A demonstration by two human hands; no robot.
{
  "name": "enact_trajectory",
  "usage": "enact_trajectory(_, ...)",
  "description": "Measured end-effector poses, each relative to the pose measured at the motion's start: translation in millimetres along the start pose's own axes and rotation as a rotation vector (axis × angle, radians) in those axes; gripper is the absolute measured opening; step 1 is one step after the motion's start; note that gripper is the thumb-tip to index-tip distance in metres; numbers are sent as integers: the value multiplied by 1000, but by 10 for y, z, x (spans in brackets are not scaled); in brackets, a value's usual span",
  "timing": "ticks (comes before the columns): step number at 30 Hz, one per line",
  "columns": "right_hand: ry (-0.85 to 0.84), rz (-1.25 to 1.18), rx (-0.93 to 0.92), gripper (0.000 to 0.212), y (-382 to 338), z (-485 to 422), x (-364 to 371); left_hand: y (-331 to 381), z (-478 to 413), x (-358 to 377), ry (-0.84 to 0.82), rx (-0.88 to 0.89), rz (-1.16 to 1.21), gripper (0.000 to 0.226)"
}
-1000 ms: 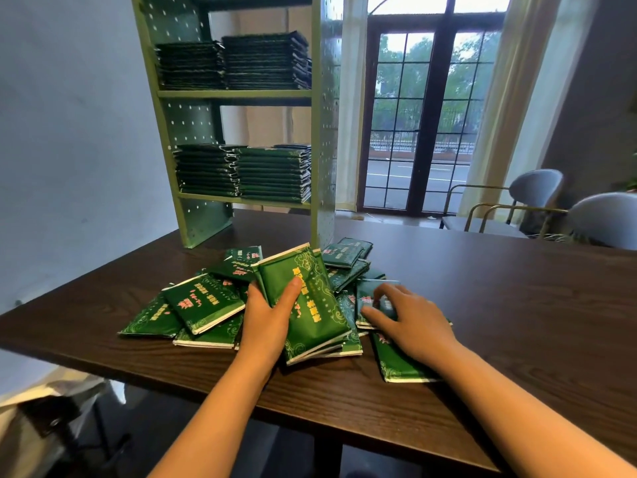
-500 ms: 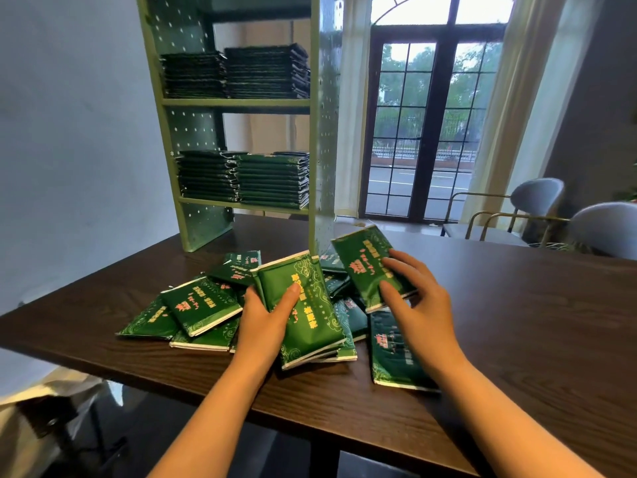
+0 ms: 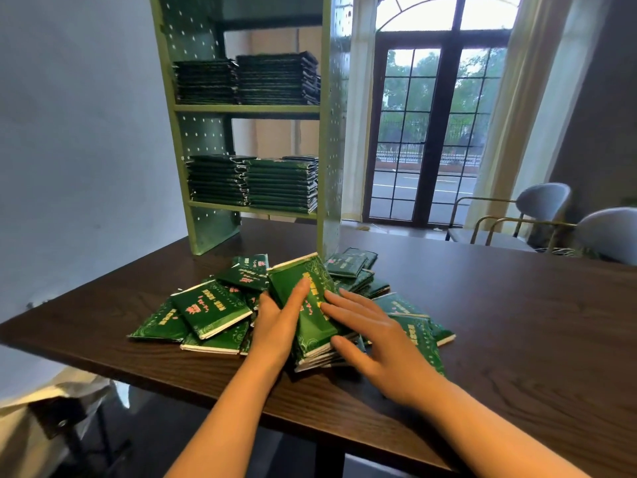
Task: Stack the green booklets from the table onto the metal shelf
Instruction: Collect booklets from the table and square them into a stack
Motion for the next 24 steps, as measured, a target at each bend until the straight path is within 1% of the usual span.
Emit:
enact_trajectory(3,-44,-42,56,42,48,7,-29,4,34,32,-37,30,13,82)
enact_trajectory(5,-5,-27,117,41,97,32,-162,-2,57,12,-32,55,8,57)
enact_trajectory(6,24,30,179,40,146,46,-252,-14,51,-1,-34,63,11,47)
enact_trajectory(7,32,123,270,39,214,69,-338,-16,45,2,-51,69,14,41)
enact_trajectory(8,1,230,385,40,319,109,-395,-17,38,17,-71,74,21,38)
enact_trajectory(10,-175,416,622,46,560,217,-414,9,42,38,-94,93,42,37)
enact_trajectory(11,-276,479,707,51,647,290,-395,24,48,42,-96,101,42,37)
enact_trajectory(12,-354,519,765,58,710,361,-378,25,46,42,-94,105,34,37)
enact_trajectory(14,-426,542,823,72,757,496,-362,18,52,45,-96,106,26,38)
enact_trajectory(16,-441,557,827,80,729,570,-358,11,47,46,-98,108,20,42)
enact_trajectory(19,-416,547,812,84,657,608,-354,14,46,42,-99,106,15,52)
enact_trajectory(22,-367,423,817,87,670,623,-385,6,48,32,-93,105,26,52)
enact_trajectory(24,-348,295,824,92,733,650,-425,0,48,38,-100,102,21,54)
Point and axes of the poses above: each hand's wrist, its own z-axis away from the middle knuckle, its own x-axis out of the palm, y = z × x, the point moved 10 cm from there along -z, towards the middle knuckle, and after that the axes turned 14 degrees about -y, right-handed, at the moved point
